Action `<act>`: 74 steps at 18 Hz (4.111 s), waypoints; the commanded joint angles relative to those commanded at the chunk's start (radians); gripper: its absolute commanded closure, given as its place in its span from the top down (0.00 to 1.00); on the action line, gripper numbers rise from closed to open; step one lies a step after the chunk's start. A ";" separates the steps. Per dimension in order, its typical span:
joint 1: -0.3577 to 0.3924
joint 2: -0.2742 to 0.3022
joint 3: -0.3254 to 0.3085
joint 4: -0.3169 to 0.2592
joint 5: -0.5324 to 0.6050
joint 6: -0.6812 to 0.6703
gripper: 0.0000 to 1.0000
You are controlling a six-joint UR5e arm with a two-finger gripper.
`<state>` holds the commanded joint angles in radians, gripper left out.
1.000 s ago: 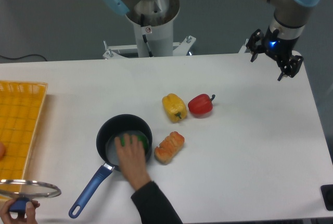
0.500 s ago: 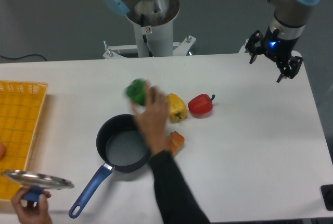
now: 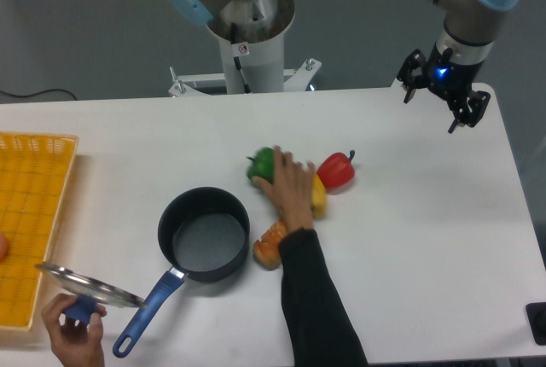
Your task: Open the lid
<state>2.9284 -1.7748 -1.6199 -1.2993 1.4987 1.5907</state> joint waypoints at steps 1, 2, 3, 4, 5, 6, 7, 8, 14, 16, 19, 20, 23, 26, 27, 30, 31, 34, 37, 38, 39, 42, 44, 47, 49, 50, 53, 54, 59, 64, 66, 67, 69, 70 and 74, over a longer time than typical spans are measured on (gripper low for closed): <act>-0.002 0.000 -0.003 0.002 0.000 0.000 1.00; -0.003 0.000 -0.006 0.002 0.000 0.000 1.00; -0.006 0.000 -0.009 0.003 0.000 -0.002 1.00; -0.008 0.000 -0.009 0.003 0.000 -0.003 1.00; -0.008 0.000 -0.009 0.003 0.001 -0.003 1.00; -0.006 0.000 -0.009 0.005 0.003 -0.003 1.00; -0.006 0.000 -0.009 0.005 0.005 -0.006 1.00; -0.006 0.000 -0.009 0.008 0.005 -0.008 1.00; -0.006 -0.002 -0.009 0.025 0.008 -0.009 1.00; -0.008 -0.002 -0.009 0.025 0.008 -0.009 1.00; -0.008 0.000 -0.009 0.031 0.008 -0.008 1.00; -0.009 -0.002 -0.009 0.032 0.009 -0.009 1.00; -0.009 -0.002 -0.009 0.034 0.008 -0.008 1.00; -0.011 -0.003 -0.008 0.034 0.008 -0.009 1.00; -0.011 -0.003 -0.008 0.034 0.008 -0.009 1.00; -0.011 -0.003 -0.008 0.034 0.008 -0.009 1.00; -0.011 -0.003 -0.008 0.034 0.008 -0.009 1.00; -0.011 -0.003 -0.008 0.034 0.009 -0.009 1.00; -0.011 -0.003 -0.008 0.034 0.008 -0.009 1.00; -0.011 -0.003 -0.006 0.034 0.009 -0.009 1.00; -0.011 -0.005 -0.006 0.034 0.009 -0.009 1.00; -0.011 -0.006 -0.005 0.034 0.008 -0.009 1.00; -0.011 -0.006 -0.005 0.040 0.009 -0.009 1.00; -0.011 -0.006 -0.005 0.040 0.009 -0.009 1.00; -0.011 -0.006 -0.005 0.040 0.009 -0.009 1.00; -0.011 -0.006 -0.006 0.040 0.009 -0.009 1.00; -0.011 -0.006 -0.006 0.040 0.008 -0.009 1.00; -0.011 -0.006 -0.005 0.040 0.008 -0.009 1.00; -0.012 -0.006 -0.006 0.040 0.008 -0.009 1.00; -0.014 -0.006 -0.006 0.041 0.008 -0.034 1.00; -0.014 -0.009 -0.003 0.041 0.008 -0.046 1.00; -0.017 -0.009 -0.003 0.041 0.009 -0.049 1.00; -0.028 -0.011 0.000 0.041 0.009 -0.069 1.00; -0.029 -0.012 0.000 0.041 0.009 -0.089 1.00; -0.084 -0.032 0.006 0.048 0.015 -0.231 1.00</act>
<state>2.8441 -1.8069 -1.6138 -1.2518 1.5140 1.3596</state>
